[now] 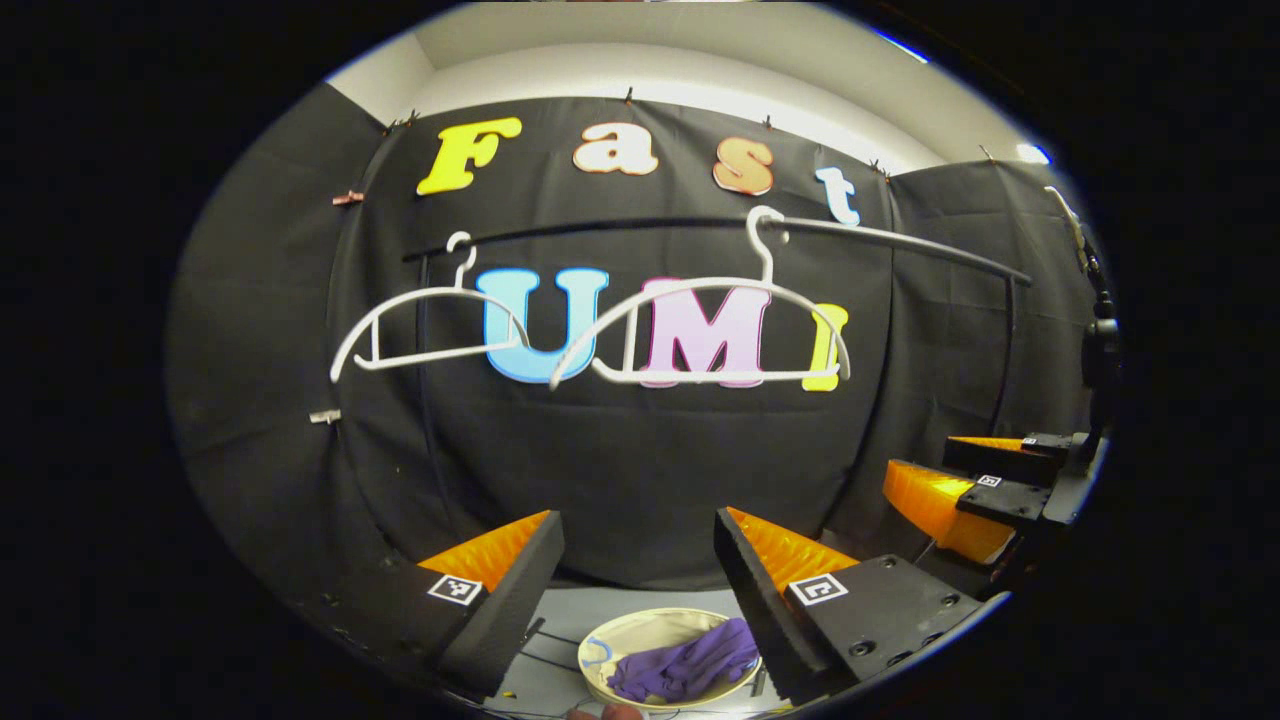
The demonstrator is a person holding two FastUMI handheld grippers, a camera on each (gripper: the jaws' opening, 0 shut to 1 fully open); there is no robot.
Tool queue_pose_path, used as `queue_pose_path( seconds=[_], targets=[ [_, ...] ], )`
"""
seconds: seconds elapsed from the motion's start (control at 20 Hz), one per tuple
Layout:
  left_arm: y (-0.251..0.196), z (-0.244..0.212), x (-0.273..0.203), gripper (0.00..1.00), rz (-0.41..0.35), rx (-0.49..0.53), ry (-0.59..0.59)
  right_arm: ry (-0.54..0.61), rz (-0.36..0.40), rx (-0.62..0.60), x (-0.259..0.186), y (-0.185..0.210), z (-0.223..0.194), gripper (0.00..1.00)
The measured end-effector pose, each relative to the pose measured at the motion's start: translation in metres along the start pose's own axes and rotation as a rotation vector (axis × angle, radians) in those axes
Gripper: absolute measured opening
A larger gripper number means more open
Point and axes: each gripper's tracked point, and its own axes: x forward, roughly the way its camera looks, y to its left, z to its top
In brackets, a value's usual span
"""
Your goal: Grasp the clothes on the hanger with both hands and then place them into the laundry hamper below.
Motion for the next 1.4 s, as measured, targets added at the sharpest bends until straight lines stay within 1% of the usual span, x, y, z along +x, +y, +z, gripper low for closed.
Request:
queue_pose_path(
  seconds=[0.15,0.2,0.25,0.3,0.35,0.4,0.45,0.5,0.55,0.65,0.8,0.85,0.9,0.95,1.15,1.2,1.25,1.3,1.35,1.4],
  targets=[
    [-0.004,0.032,-0.021,0.92,-0.004,-0.005,-0.071,-0.059,-0.008,0.021,-0.014,0.0,0.03,0.98],
    [-0.005,0.04,-0.028,0.92,-0.001,-0.004,-0.094,-0.075,-0.01,0.028,-0.018,0.0,0.038,1.0],
    [-0.005,0.047,-0.034,0.92,0.003,-0.004,-0.108,-0.087,-0.017,0.03,-0.023,0.004,0.042,0.98],
    [-0.006,0.052,-0.04,0.95,0.006,-0.003,-0.123,-0.105,-0.02,0.03,-0.029,0.004,0.049,0.98],
    [-0.003,0.056,-0.048,0.92,0.012,-0.004,-0.135,-0.122,-0.027,0.025,-0.033,0.003,0.056,1.0],
    [-0.002,0.061,-0.053,0.92,0.014,-0.007,-0.144,-0.139,-0.034,0.023,-0.038,0.002,0.063,0.98],
    [-0.003,0.064,-0.059,0.95,0.016,-0.01,-0.153,-0.156,-0.039,0.023,-0.043,0.001,0.069,1.0],
    [-0.003,0.066,-0.063,0.92,0.019,-0.011,-0.16,-0.169,-0.044,0.024,-0.048,0.0,0.074,0.99],
    [-0.002,0.069,-0.063,0.92,0.024,-0.008,-0.167,-0.18,-0.043,0.018,-0.053,0.002,0.076,0.98],
    [0.003,0.07,-0.068,0.92,0.042,0.006,-0.17,-0.181,-0.04,-0.001,-0.057,0.005,0.076,0.98],
    [0.011,0.071,-0.072,0.92,0.071,0.004,-0.17,-0.168,-0.024,0.01,-0.06,0.011,0.074,0.98],
    [0.014,0.074,-0.076,0.92,0.085,0.009,-0.179,-0.165,-0.02,0.013,-0.061,0.013,0.073,0.94],
    [0.016,0.075,-0.076,0.92,0.095,0.018,-0.182,-0.162,-0.016,0.011,-0.061,0.014,0.073,0.94],
    [0.017,0.076,-0.077,0.92,0.104,0.027,-0.186,-0.162,-0.015,0.005,-0.061,0.015,0.072,0.98],
    [0.017,0.077,-0.076,0.92,0.114,0.054,-0.195,-0.166,-0.025,-0.013,-0.062,0.013,0.072,0.98],
    [0.016,0.077,-0.077,0.95,0.113,0.05,-0.193,-0.164,-0.028,-0.015,-0.061,0.013,0.072,0.98],
    [0.016,0.076,-0.077,0.95,0.112,0.047,-0.194,-0.163,-0.03,-0.018,-0.061,0.012,0.071,1.0],
    [0.015,0.076,-0.077,0.98,0.112,0.046,-0.192,-0.159,-0.029,-0.019,-0.061,0.012,0.07,1.0],
    [0.015,0.076,-0.077,0.92,0.112,0.047,-0.194,-0.157,-0.031,-0.021,-0.062,0.012,0.068,0.98],
    [0.013,0.076,-0.077,0.92,0.11,0.049,-0.194,-0.154,-0.03,-0.024,-0.061,0.012,0.068,0.98]
  ],
)
